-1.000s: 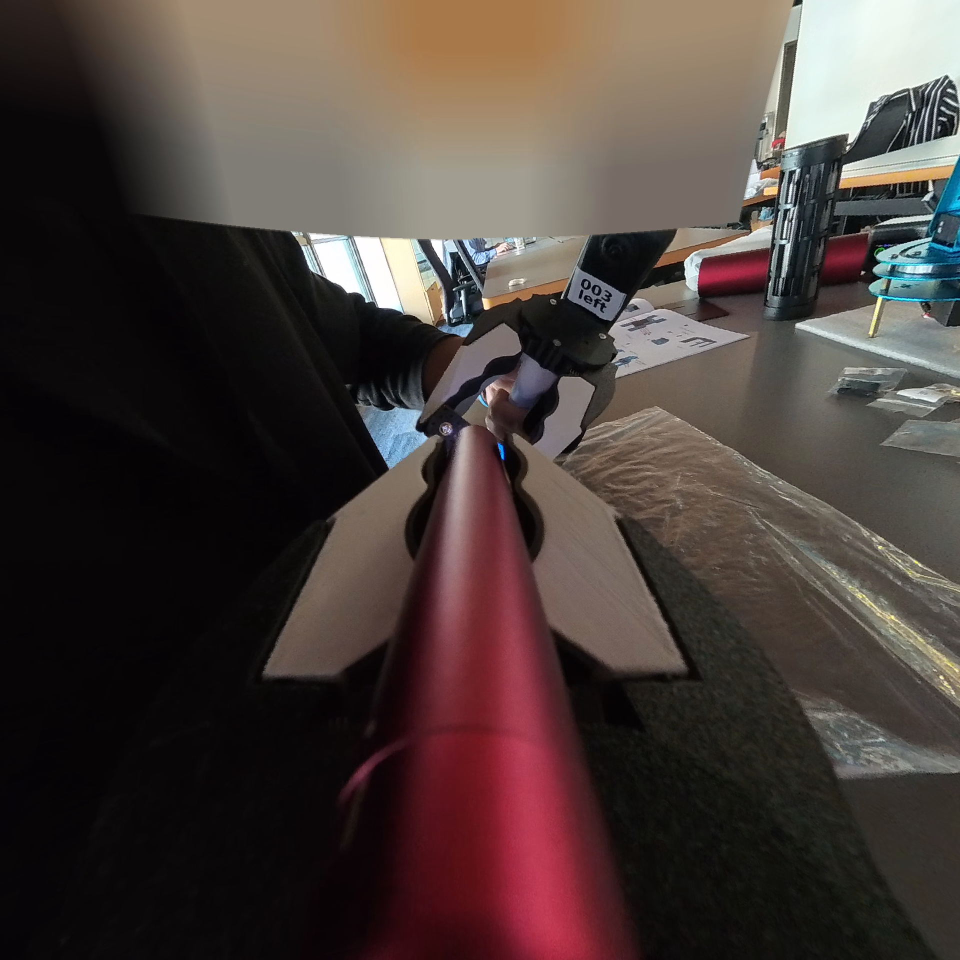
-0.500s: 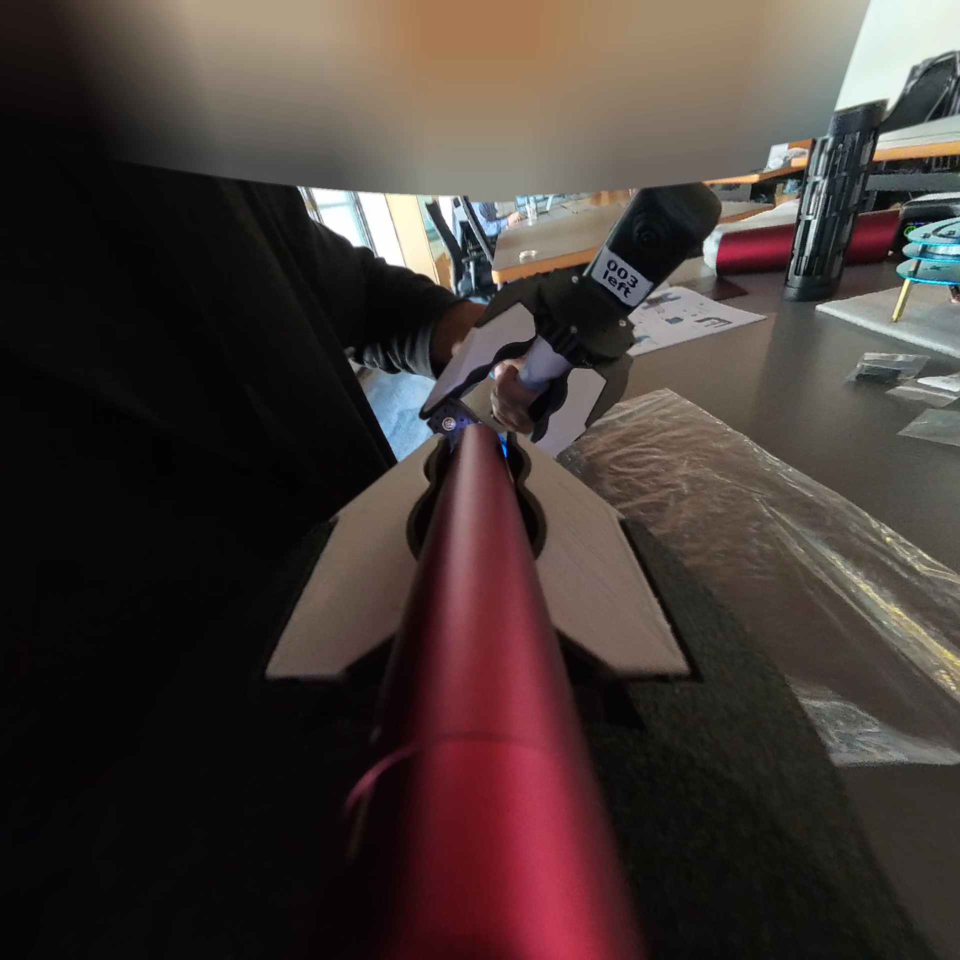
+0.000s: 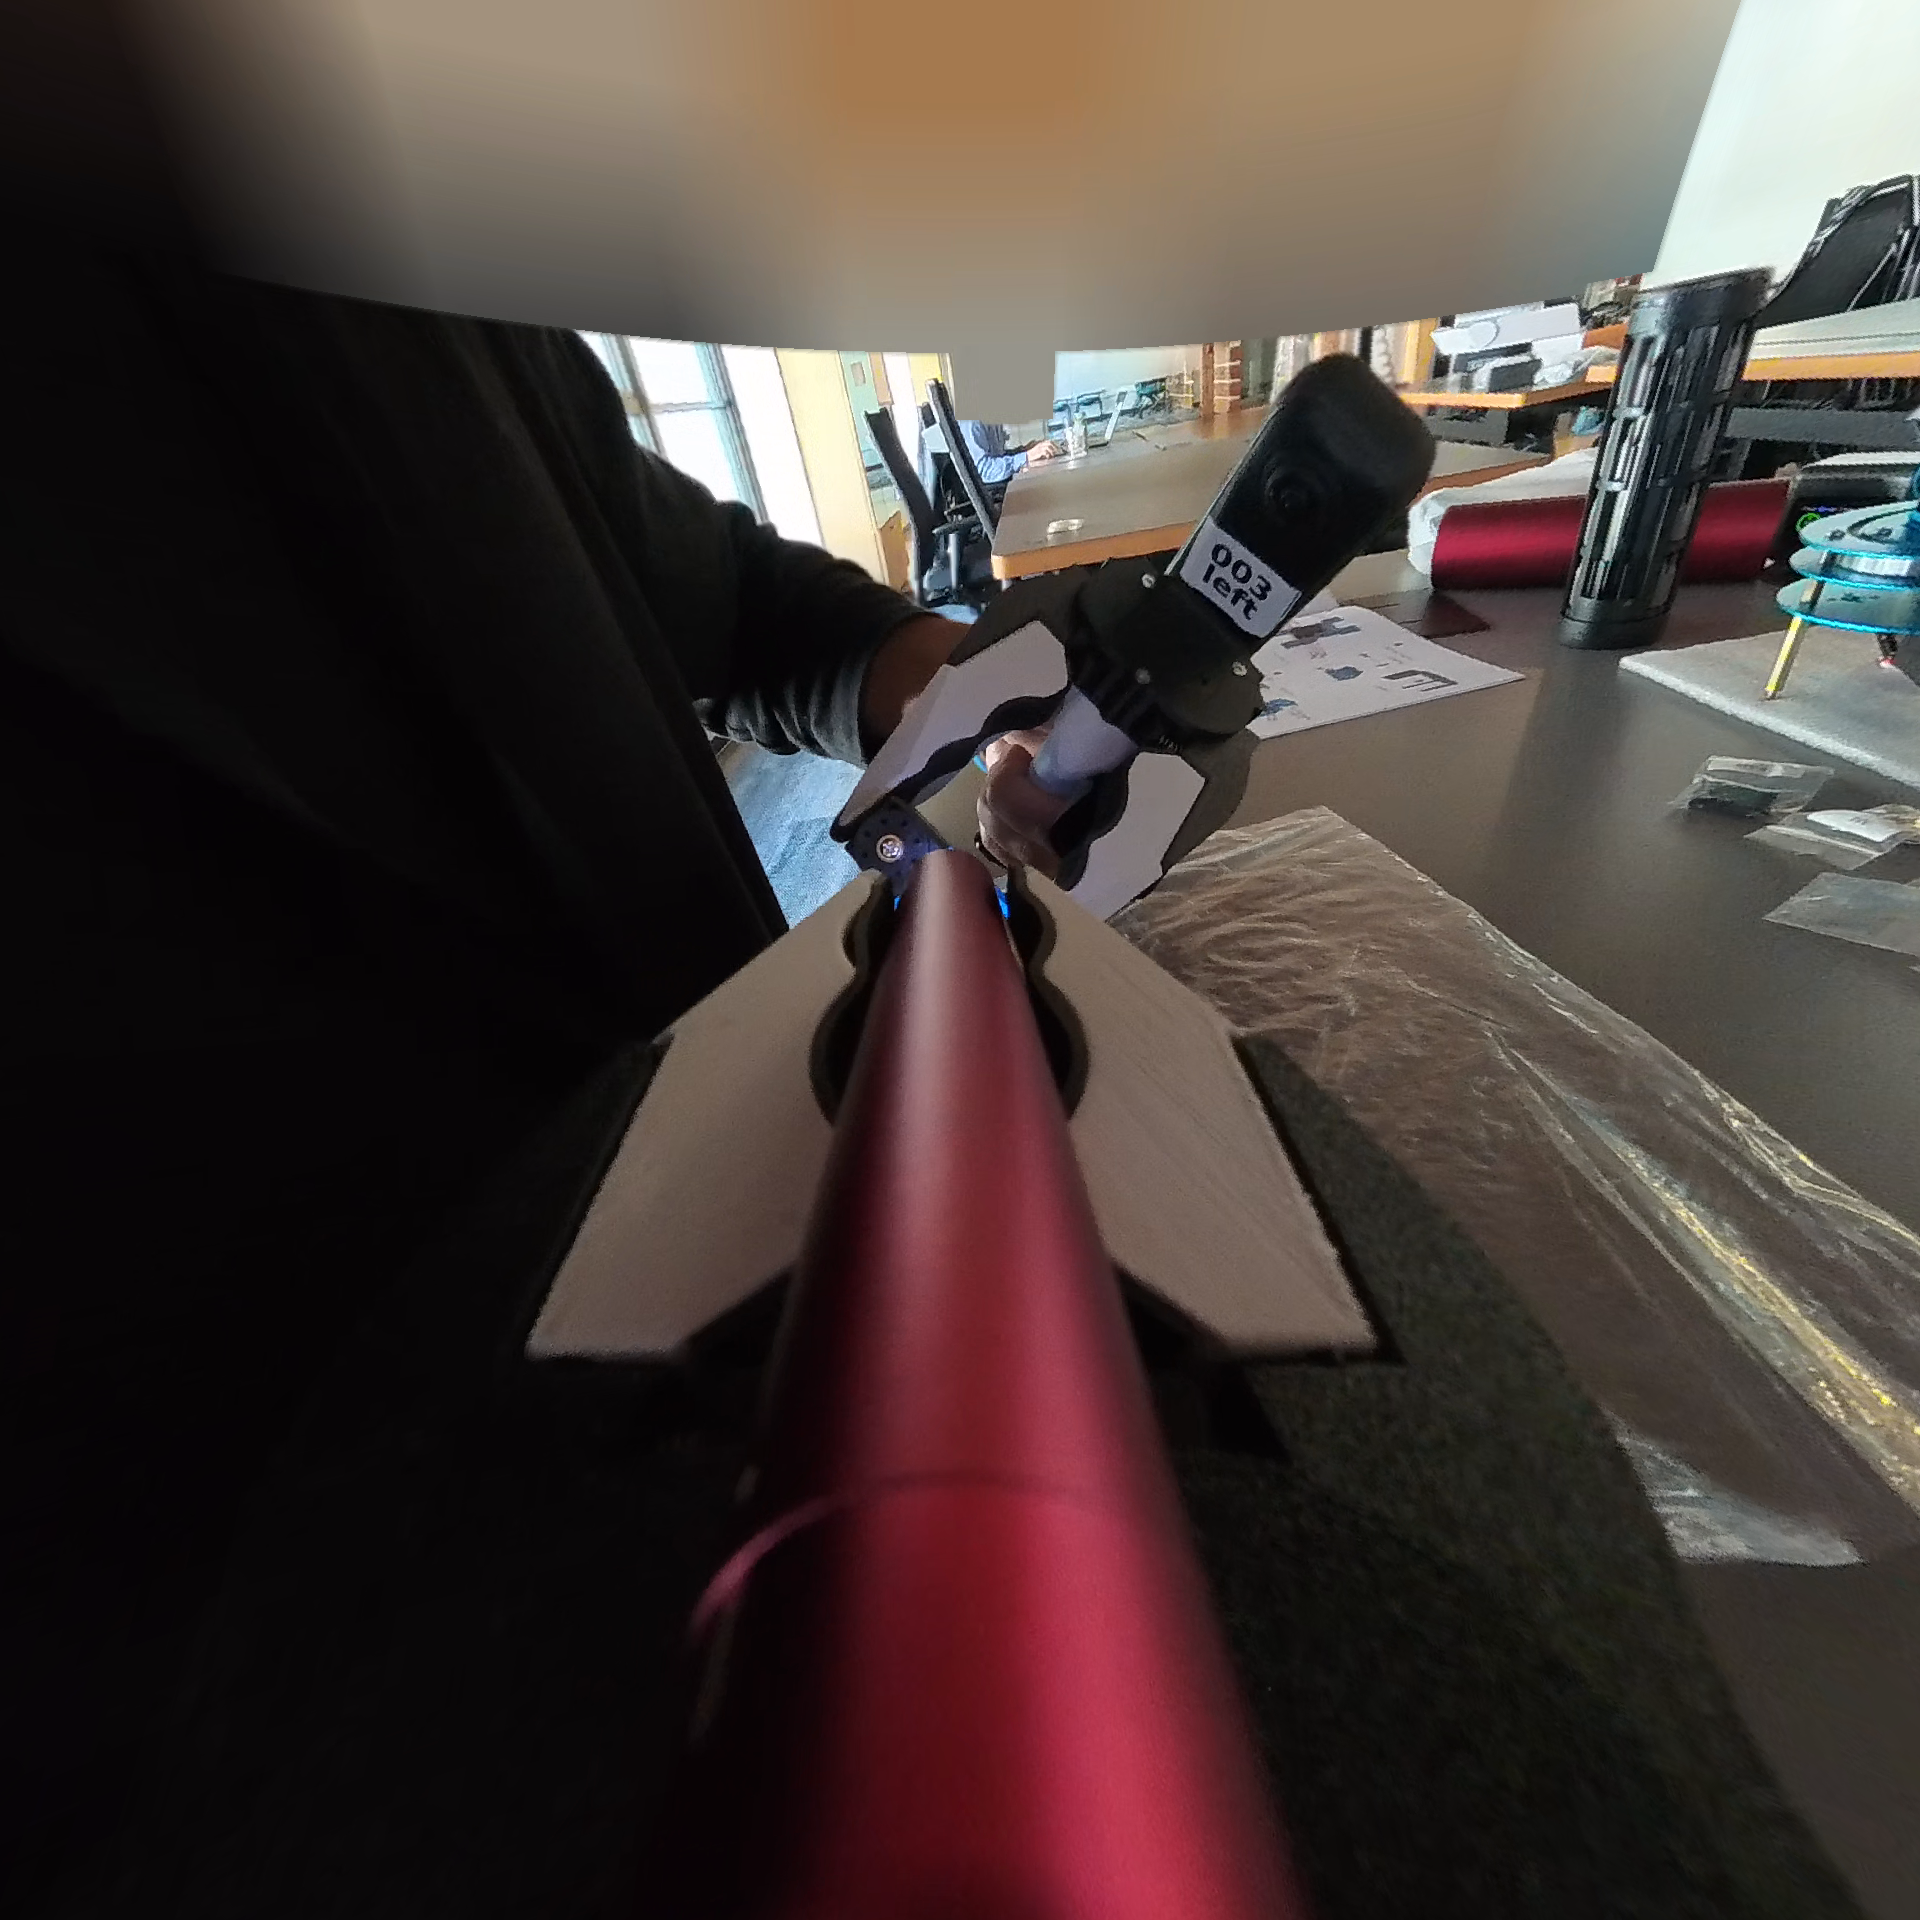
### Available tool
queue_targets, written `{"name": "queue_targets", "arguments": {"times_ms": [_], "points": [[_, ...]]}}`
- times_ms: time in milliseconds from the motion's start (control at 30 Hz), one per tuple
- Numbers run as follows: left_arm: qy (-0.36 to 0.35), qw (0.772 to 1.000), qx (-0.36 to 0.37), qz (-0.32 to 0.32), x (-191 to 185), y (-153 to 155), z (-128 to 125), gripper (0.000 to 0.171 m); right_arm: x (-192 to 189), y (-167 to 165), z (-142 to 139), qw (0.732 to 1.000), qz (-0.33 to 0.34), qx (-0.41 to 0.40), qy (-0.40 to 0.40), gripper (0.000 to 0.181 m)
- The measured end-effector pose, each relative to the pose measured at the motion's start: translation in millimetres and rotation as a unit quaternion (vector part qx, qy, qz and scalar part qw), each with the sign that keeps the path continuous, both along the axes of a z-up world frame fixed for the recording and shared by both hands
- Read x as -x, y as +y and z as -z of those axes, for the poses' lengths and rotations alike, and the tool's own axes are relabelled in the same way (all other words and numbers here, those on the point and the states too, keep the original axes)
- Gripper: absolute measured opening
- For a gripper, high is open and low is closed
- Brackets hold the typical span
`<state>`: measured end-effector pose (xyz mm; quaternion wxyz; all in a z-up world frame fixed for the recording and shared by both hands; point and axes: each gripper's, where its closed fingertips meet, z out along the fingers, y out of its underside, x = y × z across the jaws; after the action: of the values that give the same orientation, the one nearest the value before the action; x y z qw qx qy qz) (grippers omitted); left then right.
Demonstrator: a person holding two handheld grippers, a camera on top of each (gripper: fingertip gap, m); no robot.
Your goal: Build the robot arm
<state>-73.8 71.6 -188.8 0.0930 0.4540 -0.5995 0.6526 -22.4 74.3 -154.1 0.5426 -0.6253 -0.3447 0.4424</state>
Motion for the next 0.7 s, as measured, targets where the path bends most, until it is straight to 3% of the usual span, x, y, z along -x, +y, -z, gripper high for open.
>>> {"name": "queue_targets", "arguments": {"times_ms": [33,167,233,367,467,567,700], "points": [[-0.003,1.000,-0.002,-0.003,0,1,-1,0.052,-1,1,-1,1.000,0.000,-0.003,0.002,0.020],[-0.014,0.997,-0.067,-0.031,4,14,4,0.052,-15,9,-14,0.999,0.016,-0.003,0.038,0.020],[-0.008,0.987,-0.144,-0.065,4,30,15,0.053,-28,19,-11,0.998,0.052,0.009,0.025,0.021],[0.033,0.922,-0.356,-0.151,-6,73,48,0.054,-47,34,9,0.993,0.106,0.031,-0.037,0.022],[0.100,0.873,-0.426,-0.216,-17,93,72,0.055,-47,37,10,0.992,0.114,0.041,-0.036,0.022],[0.140,0.809,-0.505,-0.266,-22,109,87,0.055,-41,36,9,0.992,0.114,0.039,-0.030,0.023],[0.131,0.813,-0.486,-0.293,-31,104,87,0.055,-39,36,11,0.990,0.129,0.042,-0.028,0.023]]}}
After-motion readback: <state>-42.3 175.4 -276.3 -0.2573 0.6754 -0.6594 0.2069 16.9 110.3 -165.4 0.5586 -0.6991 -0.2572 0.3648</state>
